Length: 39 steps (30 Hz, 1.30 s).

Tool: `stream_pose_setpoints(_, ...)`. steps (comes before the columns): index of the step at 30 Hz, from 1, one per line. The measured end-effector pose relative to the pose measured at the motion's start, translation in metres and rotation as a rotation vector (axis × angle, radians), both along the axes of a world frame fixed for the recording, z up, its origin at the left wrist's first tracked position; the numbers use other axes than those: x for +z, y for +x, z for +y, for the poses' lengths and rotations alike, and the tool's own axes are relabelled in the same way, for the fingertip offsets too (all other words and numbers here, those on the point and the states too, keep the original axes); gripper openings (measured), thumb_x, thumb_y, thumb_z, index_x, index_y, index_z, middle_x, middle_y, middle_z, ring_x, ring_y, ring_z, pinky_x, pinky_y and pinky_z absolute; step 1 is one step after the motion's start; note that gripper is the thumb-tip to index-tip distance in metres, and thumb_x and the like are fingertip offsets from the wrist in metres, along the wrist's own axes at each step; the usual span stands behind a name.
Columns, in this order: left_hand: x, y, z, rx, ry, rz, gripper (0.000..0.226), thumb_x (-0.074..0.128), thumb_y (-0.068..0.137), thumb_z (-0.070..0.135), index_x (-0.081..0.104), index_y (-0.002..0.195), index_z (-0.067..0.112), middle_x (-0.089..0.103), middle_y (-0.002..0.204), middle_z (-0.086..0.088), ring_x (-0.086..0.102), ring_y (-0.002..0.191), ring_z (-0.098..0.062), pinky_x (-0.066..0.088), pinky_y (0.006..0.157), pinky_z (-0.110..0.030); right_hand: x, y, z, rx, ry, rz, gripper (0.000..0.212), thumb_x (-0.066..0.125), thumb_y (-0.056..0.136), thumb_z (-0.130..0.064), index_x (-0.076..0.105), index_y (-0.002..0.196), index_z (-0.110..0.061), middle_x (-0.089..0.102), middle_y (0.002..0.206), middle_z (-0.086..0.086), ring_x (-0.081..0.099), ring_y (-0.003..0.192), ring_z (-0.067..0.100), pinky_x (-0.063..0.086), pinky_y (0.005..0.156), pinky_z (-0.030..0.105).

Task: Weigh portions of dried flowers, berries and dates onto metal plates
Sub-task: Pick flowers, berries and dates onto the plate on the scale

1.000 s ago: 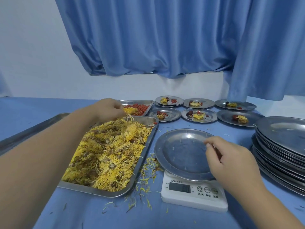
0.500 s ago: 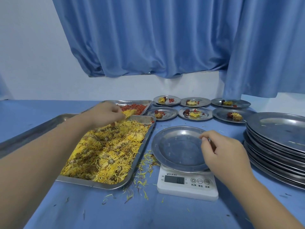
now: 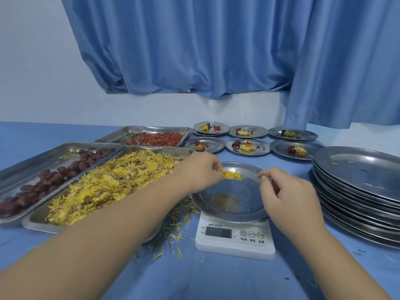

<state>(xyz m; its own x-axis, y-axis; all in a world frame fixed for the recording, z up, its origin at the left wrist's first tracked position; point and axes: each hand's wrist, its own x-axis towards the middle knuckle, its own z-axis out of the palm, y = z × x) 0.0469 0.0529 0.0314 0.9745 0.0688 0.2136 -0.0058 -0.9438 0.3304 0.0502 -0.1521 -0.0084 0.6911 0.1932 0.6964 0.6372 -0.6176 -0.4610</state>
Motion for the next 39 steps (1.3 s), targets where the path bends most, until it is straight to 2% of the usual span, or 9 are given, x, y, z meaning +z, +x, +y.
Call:
stream_pose_setpoints(4,-0.006,0.003,-0.006,-0.014,-0.039,0.029,0.007,0.066,0.086,0.030,0.066,0.094,0.031,0.062,0.089,0.014,0.062,0.087,-0.012,0.053,0.076,-0.032,0.000,0.000,-0.001,0.002,0.009,-0.016,0.013,0.056,0.086,-0.015,0.064,0.081,-0.024,0.048,0.047,-0.011,0.050,0.050,0.010,0.046,0.049,0.035)
stream_pose_setpoints(7,-0.004,-0.002,-0.004,-0.073,0.014,0.126,0.031,0.060,0.088,0.024,0.067,0.118,0.029,0.066,0.119,0.007,0.062,0.106,-0.013,0.051,0.088,-0.031,0.000,-0.001,0.000,0.015,-0.005,-0.015,0.013,0.056,0.086,-0.016,0.065,0.081,-0.024,0.047,0.046,-0.011,0.049,0.049,0.008,0.045,0.046,0.034)
stream_pose_setpoints(10,-0.002,-0.011,0.003,-0.108,0.029,0.166,0.042,0.052,0.091,0.020,0.062,0.130,0.031,0.052,0.144,0.004,0.053,0.124,-0.015,0.045,0.098,-0.029,0.000,-0.004,0.002,0.034,-0.036,-0.016,0.013,0.057,0.086,-0.015,0.065,0.082,-0.023,0.046,0.045,-0.010,0.048,0.048,0.007,0.043,0.045,0.032)
stream_pose_setpoints(13,-0.003,-0.025,0.016,-0.142,-0.033,0.107,0.043,0.051,0.091,0.018,0.061,0.130,0.033,0.052,0.139,0.008,0.055,0.101,-0.003,0.037,0.075,-0.011,0.000,-0.009,0.005,0.067,-0.059,-0.044,0.013,0.059,0.085,-0.012,0.066,0.082,-0.023,0.041,0.043,-0.013,0.044,0.045,0.003,0.038,0.045,0.027)
stream_pose_setpoints(17,-0.007,-0.050,0.042,-0.094,-0.152,-0.062,0.033,0.055,0.089,0.018,0.066,0.112,0.039,0.051,0.092,0.023,0.050,0.073,0.010,0.034,0.060,-0.009,0.001,-0.025,0.015,0.129,-0.110,-0.181,0.016,0.053,0.086,-0.018,0.068,0.080,-0.021,0.049,0.049,-0.013,0.049,0.046,0.009,0.043,0.042,0.029)
stream_pose_setpoints(25,0.015,-0.090,0.145,0.186,-0.289,-0.167,0.019,0.055,0.095,0.021,0.066,0.102,0.035,0.065,0.101,0.018,0.054,0.053,-0.003,0.045,0.044,-0.019,0.003,-0.070,0.101,0.344,-0.323,-0.381,0.020,0.046,0.082,-0.018,0.061,0.069,-0.017,0.050,0.053,-0.004,0.047,0.047,0.018,0.037,0.039,0.029)
stream_pose_setpoints(28,0.028,-0.100,0.201,0.348,-0.248,-0.166,0.015,0.054,0.096,0.026,0.067,0.101,0.033,0.066,0.098,0.014,0.059,0.079,-0.015,0.045,0.054,-0.021,0.004,-0.069,0.126,0.338,-0.295,-0.353,0.015,0.053,0.081,-0.014,0.066,0.074,-0.016,0.059,0.059,-0.003,0.056,0.051,0.019,0.043,0.040,0.032)
stream_pose_setpoints(32,0.023,-0.109,0.274,0.516,-0.232,-0.155,0.017,0.051,0.097,0.024,0.066,0.103,0.024,0.066,0.086,-0.003,0.059,0.071,-0.025,0.046,0.064,-0.033,-0.009,-0.063,0.139,0.321,-0.257,-0.324,0.012,0.057,0.079,-0.011,0.068,0.077,-0.015,0.061,0.060,-0.005,0.057,0.050,0.017,0.043,0.039,0.029)
stream_pose_setpoints(39,-0.005,-0.088,0.338,0.573,-0.044,0.005,0.035,0.051,0.090,0.006,0.066,0.118,0.020,0.063,0.127,-0.006,0.059,0.110,-0.025,0.046,0.093,-0.037,-0.018,-0.054,0.141,0.306,-0.218,-0.315,0.026,0.044,0.086,-0.023,0.069,0.081,-0.018,0.064,0.063,-0.004,0.061,0.052,0.017,0.047,0.038,0.034)
